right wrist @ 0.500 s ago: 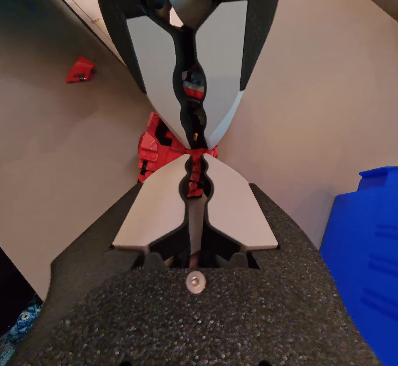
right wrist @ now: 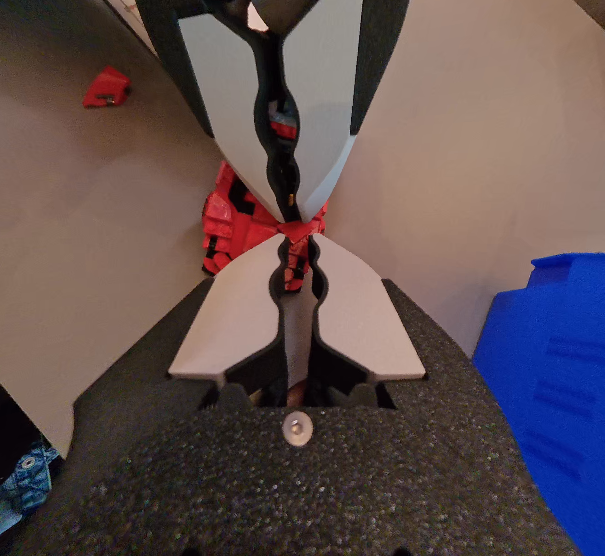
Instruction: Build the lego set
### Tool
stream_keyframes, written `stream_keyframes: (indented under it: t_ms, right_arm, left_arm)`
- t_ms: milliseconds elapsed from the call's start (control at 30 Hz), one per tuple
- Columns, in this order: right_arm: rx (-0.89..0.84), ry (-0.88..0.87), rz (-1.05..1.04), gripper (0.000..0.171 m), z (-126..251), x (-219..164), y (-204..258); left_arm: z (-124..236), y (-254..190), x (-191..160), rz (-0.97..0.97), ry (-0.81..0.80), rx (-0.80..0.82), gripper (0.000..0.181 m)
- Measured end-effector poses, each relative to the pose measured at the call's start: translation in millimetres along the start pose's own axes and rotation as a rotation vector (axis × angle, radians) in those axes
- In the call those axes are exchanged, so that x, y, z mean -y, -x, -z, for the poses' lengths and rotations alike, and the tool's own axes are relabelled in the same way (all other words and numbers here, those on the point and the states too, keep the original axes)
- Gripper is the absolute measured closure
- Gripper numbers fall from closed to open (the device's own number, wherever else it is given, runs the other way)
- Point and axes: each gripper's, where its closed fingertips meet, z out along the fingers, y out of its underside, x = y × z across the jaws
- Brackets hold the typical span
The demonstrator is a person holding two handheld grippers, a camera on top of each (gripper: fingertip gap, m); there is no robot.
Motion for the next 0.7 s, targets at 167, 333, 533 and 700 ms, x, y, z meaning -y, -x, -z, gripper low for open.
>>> stream_keyframes:
  t_ms: [167, 333, 533, 700]
  right_arm:
    - [-0.003, 0.008, 0.028, 0.160, 1, 1, -2]
    - [-0.013, 0.036, 0.063, 0.162, 3, -3, -6]
    - [-0.027, 0.047, 0.088, 0.163, 1, -3, -11]
    - [-0.034, 0.054, 0.096, 0.163, 0, -3, -14]
  left_arm:
    - [0, 0, 0, 0.009, -0.002, 0.005, 0.176]
    - [0, 1, -1, 0.016, -0.005, 0.009, 0.176]
    - [0, 1, 0, 0.018, -0.008, 0.008, 0.175]
    - [1, 1, -1, 0.017, -0.007, 0.009, 0.174]
